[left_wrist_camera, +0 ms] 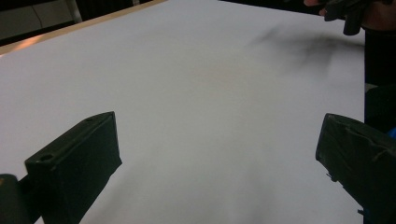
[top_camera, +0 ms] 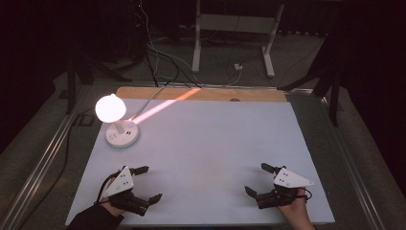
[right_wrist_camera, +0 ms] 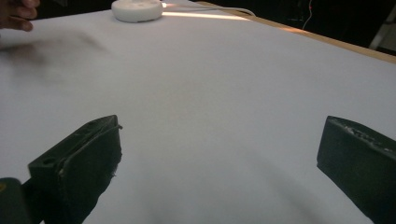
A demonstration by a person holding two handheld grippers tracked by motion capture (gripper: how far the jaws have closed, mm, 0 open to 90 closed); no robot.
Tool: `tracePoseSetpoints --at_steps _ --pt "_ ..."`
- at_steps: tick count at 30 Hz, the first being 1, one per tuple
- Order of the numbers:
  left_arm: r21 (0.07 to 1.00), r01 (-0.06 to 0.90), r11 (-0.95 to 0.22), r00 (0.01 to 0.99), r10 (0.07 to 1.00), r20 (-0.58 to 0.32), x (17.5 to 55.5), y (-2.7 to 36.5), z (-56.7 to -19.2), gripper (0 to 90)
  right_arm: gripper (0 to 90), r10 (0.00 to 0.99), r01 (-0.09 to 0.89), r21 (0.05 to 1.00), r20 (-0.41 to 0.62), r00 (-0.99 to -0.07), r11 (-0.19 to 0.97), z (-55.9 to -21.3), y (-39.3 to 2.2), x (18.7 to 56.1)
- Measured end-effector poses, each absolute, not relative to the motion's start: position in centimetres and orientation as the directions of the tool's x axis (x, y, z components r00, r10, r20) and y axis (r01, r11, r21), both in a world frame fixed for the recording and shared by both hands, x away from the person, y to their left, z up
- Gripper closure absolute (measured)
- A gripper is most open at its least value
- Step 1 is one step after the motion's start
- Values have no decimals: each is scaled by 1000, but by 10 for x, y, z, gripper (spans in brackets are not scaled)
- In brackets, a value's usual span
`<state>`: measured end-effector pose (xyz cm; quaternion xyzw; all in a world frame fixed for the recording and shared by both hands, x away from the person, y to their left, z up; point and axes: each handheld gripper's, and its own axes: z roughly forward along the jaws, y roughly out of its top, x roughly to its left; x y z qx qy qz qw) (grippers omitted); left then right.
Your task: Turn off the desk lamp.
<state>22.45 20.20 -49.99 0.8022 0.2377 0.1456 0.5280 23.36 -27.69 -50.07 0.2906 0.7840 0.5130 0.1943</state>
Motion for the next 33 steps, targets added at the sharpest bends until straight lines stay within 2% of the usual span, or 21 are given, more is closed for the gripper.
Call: tracePoseSetpoints --at_steps 11,33 --pt "911 238 -336 849 528 -27 225 203 -500 5 0 633 283 909 28 -774 306 -497 -277 235" --pt "909 225 -351 870 492 -25 221 201 -493 5 0 640 253 920 3 -768 298 -495 -278 234"
